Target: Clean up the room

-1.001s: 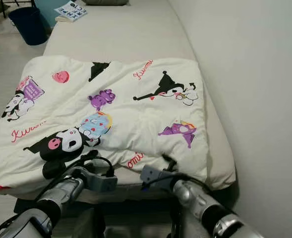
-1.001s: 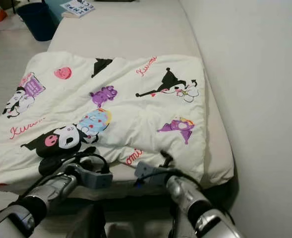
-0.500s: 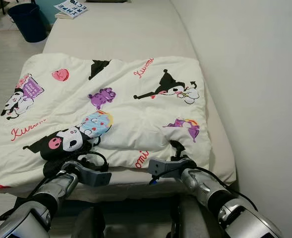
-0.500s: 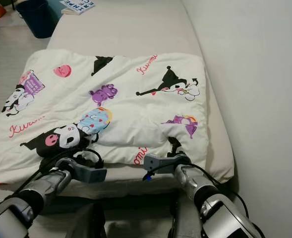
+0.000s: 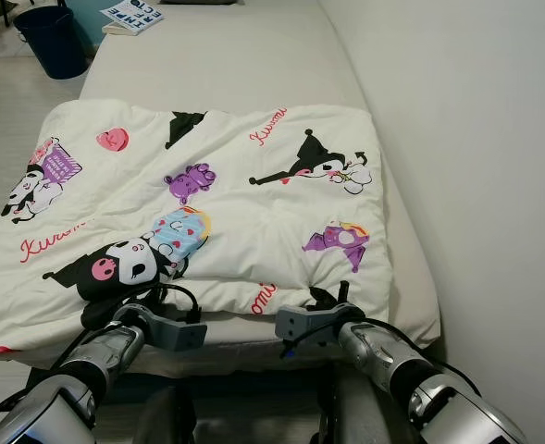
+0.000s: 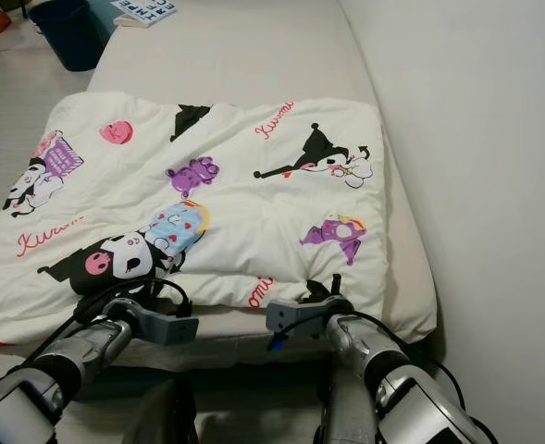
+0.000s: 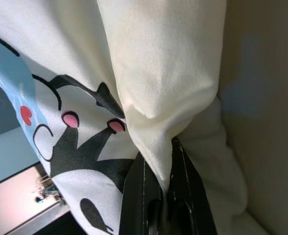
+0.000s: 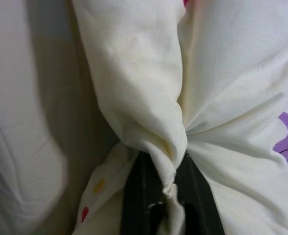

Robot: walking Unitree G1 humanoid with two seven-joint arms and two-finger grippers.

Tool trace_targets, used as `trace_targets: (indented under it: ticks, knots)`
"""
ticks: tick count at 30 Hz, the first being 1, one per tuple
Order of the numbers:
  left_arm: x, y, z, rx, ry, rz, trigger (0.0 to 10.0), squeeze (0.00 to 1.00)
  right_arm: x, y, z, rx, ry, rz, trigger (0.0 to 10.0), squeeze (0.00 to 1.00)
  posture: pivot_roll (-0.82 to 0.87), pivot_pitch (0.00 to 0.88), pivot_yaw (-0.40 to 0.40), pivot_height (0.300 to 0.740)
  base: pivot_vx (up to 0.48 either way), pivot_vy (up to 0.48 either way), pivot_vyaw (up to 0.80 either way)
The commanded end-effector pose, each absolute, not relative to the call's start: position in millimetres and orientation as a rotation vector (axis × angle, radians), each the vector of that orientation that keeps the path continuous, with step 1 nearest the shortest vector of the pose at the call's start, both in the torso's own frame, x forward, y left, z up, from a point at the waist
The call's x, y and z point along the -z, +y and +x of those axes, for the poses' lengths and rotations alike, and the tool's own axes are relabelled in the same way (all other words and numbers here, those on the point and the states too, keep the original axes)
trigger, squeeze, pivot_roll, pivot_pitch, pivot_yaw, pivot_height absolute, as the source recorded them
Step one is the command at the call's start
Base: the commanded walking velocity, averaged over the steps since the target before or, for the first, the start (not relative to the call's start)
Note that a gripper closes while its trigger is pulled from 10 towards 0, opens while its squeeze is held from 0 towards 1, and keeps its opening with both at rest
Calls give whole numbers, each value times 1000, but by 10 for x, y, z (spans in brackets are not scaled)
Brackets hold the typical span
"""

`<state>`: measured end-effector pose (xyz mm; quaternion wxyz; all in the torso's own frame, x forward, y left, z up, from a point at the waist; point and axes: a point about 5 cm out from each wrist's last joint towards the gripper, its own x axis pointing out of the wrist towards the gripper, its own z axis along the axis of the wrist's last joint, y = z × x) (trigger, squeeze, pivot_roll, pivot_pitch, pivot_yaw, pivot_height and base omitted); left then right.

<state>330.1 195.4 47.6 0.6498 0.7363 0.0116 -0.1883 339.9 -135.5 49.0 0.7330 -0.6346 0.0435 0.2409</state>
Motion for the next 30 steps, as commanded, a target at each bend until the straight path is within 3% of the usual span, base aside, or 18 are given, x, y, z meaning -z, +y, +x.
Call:
trace_targets:
  ticks: [1, 10, 12, 17, 23, 30]
  knots:
    - [-330, 1935, 3189, 492, 78, 1621, 0, 0, -410, -1434, 3339, -550, 138, -1383, 0, 0, 15, 267, -25, 559, 0, 0, 0]
    - [-279, 1650, 3105, 647, 62, 1387, 0, 0, -427, -1513, 3300, -666, 135, -1329, 0, 0, 30, 264, -21, 559, 0, 0, 0]
    - [-267, 1446, 3032, 738, 38, 1259, 0, 0, -448, -1591, 3277, -733, 149, -1291, 0, 0, 34, 261, -17, 559, 0, 0, 0]
    - [-272, 1251, 2950, 838, 21, 1167, 0, 0, -444, -1635, 3231, -840, 188, -1254, 0, 0, 34, 258, -14, 559, 0, 0, 0]
    - [-270, 1206, 2920, 869, 34, 1137, 0, 0, -423, -1650, 3198, -894, 220, -1235, 0, 0, 36, 259, -14, 559, 0, 0, 0]
    - [-265, 1064, 2752, 1020, 99, 1024, 0, 0, -369, -1791, 3117, -997, 323, -1242, 0, 0, 42, 255, -9, 559, 0, 0, 0]
